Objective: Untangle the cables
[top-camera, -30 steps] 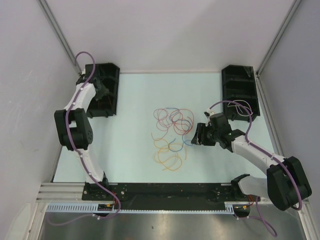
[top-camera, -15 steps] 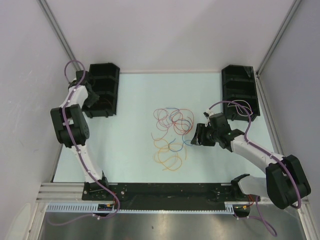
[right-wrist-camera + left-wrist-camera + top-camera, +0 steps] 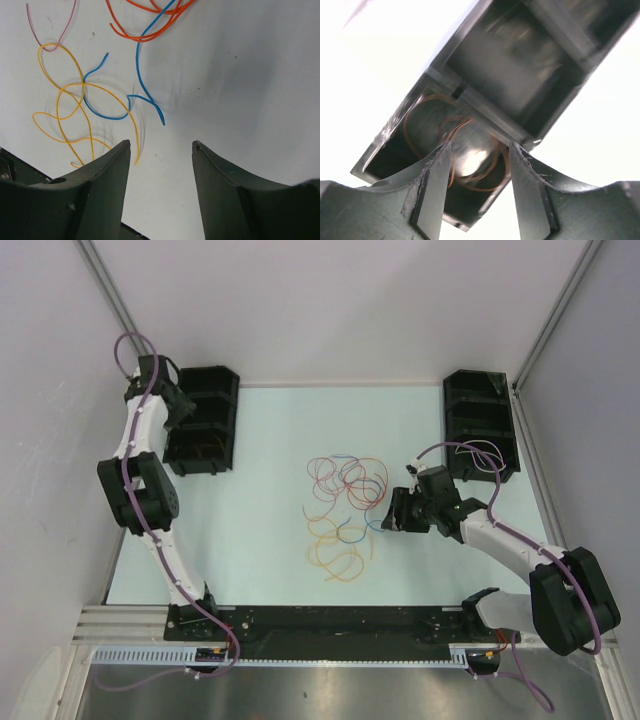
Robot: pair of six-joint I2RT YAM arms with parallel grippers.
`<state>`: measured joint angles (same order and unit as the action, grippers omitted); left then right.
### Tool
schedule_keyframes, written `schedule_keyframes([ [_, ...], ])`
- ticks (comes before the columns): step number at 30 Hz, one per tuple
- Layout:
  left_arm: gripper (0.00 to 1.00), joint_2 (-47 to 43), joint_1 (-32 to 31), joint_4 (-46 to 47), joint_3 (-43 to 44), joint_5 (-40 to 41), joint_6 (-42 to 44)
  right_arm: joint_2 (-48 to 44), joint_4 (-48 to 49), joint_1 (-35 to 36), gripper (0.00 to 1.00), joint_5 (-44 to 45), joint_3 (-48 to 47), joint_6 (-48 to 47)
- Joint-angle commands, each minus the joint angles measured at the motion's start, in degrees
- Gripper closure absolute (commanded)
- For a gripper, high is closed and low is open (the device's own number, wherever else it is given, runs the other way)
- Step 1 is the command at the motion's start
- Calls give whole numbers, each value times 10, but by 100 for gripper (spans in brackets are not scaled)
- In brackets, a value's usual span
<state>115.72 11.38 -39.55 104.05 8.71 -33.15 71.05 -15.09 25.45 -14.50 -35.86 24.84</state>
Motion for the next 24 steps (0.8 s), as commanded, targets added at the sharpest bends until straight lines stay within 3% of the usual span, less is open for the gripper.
schedule_keyframes([
  [1,44,-18,-5,-27,62,-20,-3,-8,8,2,43,0,-1,5],
  [9,40,-122,-43,-32,20,-31,13,-30,-12,14,43,13,-25,25],
  [12,36,-188,-65,-21,-71,-37,21,-34,-28,23,43,25,-41,28],
  [16,32,-246,-109,-32,-127,-50,59,-35,-35,35,43,39,-57,32],
  [19,29,-276,-189,-47,-172,-27,69,-25,-41,42,43,47,-73,34],
  [20,22,-300,-208,-42,-189,-11,70,-21,-43,44,43,51,-84,33],
  [24,16,-339,-294,21,-293,14,65,-9,-61,50,43,71,-107,28],
])
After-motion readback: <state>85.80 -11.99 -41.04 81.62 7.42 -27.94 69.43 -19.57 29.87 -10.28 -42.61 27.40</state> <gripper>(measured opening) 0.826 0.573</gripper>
